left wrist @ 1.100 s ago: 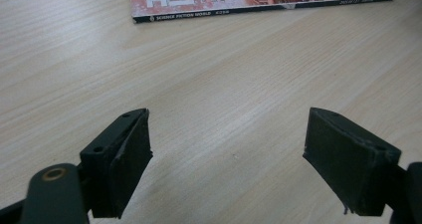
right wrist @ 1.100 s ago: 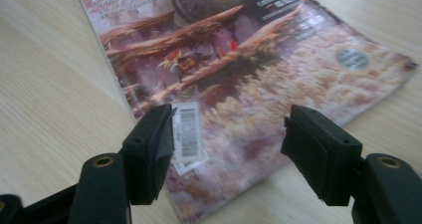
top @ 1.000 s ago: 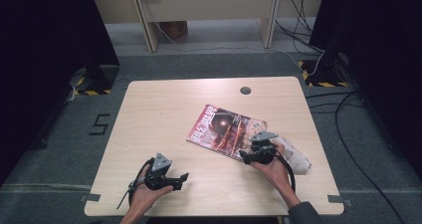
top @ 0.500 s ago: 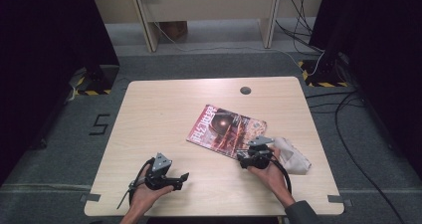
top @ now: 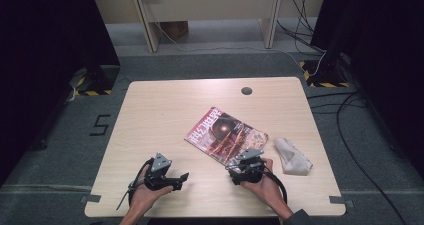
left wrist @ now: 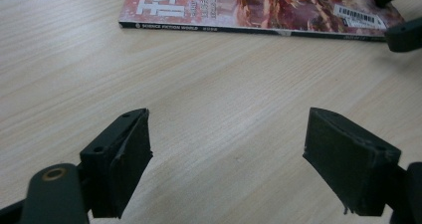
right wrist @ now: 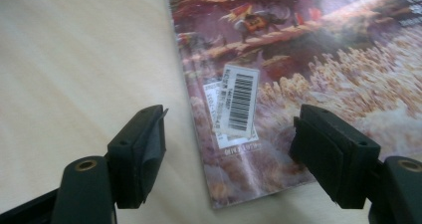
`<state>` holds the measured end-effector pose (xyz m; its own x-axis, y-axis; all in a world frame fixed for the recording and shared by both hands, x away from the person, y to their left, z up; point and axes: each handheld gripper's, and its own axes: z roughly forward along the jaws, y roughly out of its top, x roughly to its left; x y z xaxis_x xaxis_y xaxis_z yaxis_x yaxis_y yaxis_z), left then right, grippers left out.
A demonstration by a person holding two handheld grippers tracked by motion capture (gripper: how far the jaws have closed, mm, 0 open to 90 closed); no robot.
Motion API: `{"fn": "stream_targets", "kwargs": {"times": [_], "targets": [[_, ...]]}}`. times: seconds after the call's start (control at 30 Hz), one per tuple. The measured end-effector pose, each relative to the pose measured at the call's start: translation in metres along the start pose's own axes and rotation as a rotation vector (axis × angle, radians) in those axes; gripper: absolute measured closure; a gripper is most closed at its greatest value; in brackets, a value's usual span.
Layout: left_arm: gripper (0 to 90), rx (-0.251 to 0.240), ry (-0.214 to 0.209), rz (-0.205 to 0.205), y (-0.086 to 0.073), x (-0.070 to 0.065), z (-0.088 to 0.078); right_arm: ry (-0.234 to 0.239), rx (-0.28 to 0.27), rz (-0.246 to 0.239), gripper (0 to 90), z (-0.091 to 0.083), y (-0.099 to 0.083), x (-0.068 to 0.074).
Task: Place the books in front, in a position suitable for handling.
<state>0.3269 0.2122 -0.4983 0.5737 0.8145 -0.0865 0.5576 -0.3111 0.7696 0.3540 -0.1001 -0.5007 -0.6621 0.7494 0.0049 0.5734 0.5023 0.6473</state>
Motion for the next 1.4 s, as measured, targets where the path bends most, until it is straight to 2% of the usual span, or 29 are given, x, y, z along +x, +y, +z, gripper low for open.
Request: {"fn": "stream_targets", "kwargs": {"times": [0.13, 0.17, 0.2, 0.23, 0.3, 0.33, 0.37, 0.4, 0.43, 0.47, 0.5, 0.53, 0.57, 0.6, 0.7, 0.9, 1.03, 1.27, 1.4], "targets": [[17.7, -0.001, -0.005, 0.001, 0.000, -0.001, 0.001, 0.062, -0.008, 0.023, 29.1, -0.002, -0.001, 0.009], [17.7, 0.001, -0.004, 0.002, 0.001, 0.000, 0.001, 0.074, -0.006, 0.034, 31.0, -0.002, 0.000, 0.008], [17.7, 0.000, -0.003, 0.001, 0.001, 0.000, 0.001, 0.082, -0.011, 0.038, 39.5, -0.003, 0.000, 0.005], [17.7, -0.001, -0.004, 0.000, 0.001, -0.001, 0.001, 0.106, -0.035, 0.060, 40.2, -0.004, 0.002, 0.001], [17.7, -0.002, -0.004, -0.001, 0.001, -0.001, 0.001, 0.103, -0.047, 0.074, 37.5, -0.005, 0.004, -0.004], [17.7, -0.003, -0.008, -0.004, 0.001, -0.001, 0.002, 0.050, -0.064, 0.057, 36.7, -0.006, 0.011, -0.015], [17.7, -0.006, -0.015, -0.015, 0.002, -0.003, 0.004, 0.019, -0.085, 0.071, 36.8, -0.007, 0.014, -0.022], [17.7, -0.006, -0.015, -0.015, 0.002, -0.003, 0.004, 0.019, -0.085, 0.071, 36.8, -0.007, 0.014, -0.022], [17.7, -0.009, -0.019, -0.018, 0.003, -0.004, 0.005, -0.032, -0.105, 0.089, 36.8, -0.008, 0.020, -0.038], [17.8, -0.013, -0.029, -0.029, 0.004, -0.007, 0.007, -0.043, -0.117, 0.111, 36.8, -0.007, 0.023, -0.046], [17.7, -0.013, -0.029, -0.029, 0.004, -0.007, 0.007, -0.043, -0.117, 0.111, 36.8, -0.007, 0.023, -0.046], [17.7, -0.016, -0.031, -0.032, 0.004, -0.008, 0.008, -0.066, -0.120, 0.153, 36.3, -0.003, 0.026, -0.060], [17.7, -0.019, -0.035, -0.036, 0.005, -0.010, 0.009, -0.066, -0.120, 0.153, 36.3, -0.003, 0.026, -0.060], [17.8, -0.024, -0.040, -0.038, 0.006, -0.012, 0.011, -0.085, -0.119, 0.169, 35.6, -0.001, 0.028, -0.066], [18.2, -0.024, -0.049, -0.023, 0.010, -0.020, 0.019, -0.132, -0.107, 0.206, 33.3, 0.009, 0.031, -0.084], [18.2, -0.002, -0.061, 0.016, 0.020, -0.038, 0.041, -0.160, -0.067, 0.210, 31.9, 0.020, 0.032, -0.091], [18.2, 0.003, -0.070, 0.031, 0.023, -0.042, 0.048, -0.143, -0.052, 0.220, 31.7, 0.024, 0.032, -0.094], [18.3, -0.002, -0.073, 0.019, 0.028, -0.045, 0.056, -0.144, -0.035, 0.172, 29.6, 0.026, 0.031, -0.093], [18.4, -0.003, -0.077, 0.015, 0.029, -0.045, 0.057, -0.162, -0.049, 0.202, 32.0, 0.024, 0.032, -0.096]]}}
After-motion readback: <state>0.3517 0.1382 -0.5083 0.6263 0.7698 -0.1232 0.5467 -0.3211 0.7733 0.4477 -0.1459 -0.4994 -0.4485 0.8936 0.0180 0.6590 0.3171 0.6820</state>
